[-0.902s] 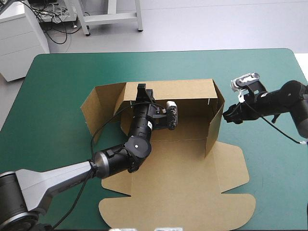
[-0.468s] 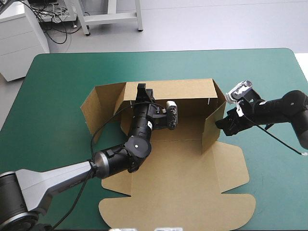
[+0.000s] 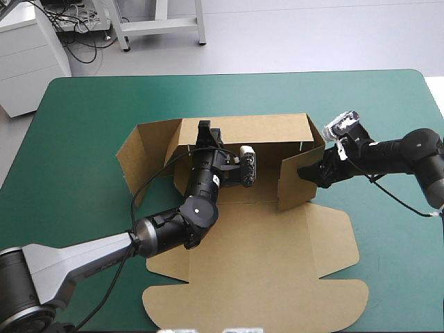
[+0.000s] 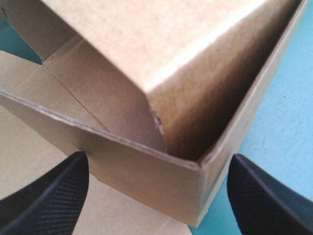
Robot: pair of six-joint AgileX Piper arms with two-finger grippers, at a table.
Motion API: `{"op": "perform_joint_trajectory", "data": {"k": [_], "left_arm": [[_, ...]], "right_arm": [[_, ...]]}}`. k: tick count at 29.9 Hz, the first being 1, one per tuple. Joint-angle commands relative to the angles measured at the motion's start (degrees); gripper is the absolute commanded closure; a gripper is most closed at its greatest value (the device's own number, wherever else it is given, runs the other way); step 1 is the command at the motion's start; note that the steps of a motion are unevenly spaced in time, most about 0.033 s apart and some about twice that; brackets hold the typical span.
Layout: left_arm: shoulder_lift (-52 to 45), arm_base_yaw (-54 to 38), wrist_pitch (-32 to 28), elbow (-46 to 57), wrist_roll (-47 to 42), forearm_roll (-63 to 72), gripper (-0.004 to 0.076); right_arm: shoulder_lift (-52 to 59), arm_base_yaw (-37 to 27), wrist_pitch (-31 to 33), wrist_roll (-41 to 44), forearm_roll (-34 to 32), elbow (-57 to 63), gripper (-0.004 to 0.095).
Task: Fold the box
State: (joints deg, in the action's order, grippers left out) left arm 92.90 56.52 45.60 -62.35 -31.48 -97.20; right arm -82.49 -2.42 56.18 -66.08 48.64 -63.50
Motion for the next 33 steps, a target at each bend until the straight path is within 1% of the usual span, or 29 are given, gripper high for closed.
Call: {"op": "perform_joint_trajectory", "data": {"k": [1,8,14,18,20,23,26,33], "left_arm": [[-2.3,0.3,2.2,-1.7,-0.9,-5.4,0.0756],[-2.3,0.3,2.2,-3.6,0.0,-5.4,0.0756],[-2.3,0.3,1.3,-4.6,0.2,-5.4,0.0756],[-2.3,0.3,0.3,-4.6,0.2,-5.4,0.0756],[-2.3,0.3,0.2,-4.6,0.2,-5.4,0.0756],[-2.3,0.3,0.2,-4.6,0.2,-5.4,0.0756],[-2.3,0.3,0.1,-4.6,0.2,-5.4,0.0756],[-2.3,0.3,-1.3,-4.6,0.2,-5.4,0.0756]], "right_arm": [[1.4,0.6,-1.8,-1.5,4.5,-1.4,0.0186],[0.0,5.5,-6.6,-1.7,3.6,-1.4,0.0188],[-0.1,6.0,-11.4,3.1,3.6,-1.4,0.0188],[-0.1,6.0,-13.1,3.2,4.1,-1.4,0.0188],[-0.2,6.0,-14.2,3.2,4.1,-1.4,0.0211],[-0.2,6.0,-14.9,3.2,4.1,-1.4,0.0309],[-0.2,6.0,-14.2,3.2,4.1,-1.4,0.0452],[-0.2,6.0,-10.7,2.5,4.1,-1.4,0.091]]}}
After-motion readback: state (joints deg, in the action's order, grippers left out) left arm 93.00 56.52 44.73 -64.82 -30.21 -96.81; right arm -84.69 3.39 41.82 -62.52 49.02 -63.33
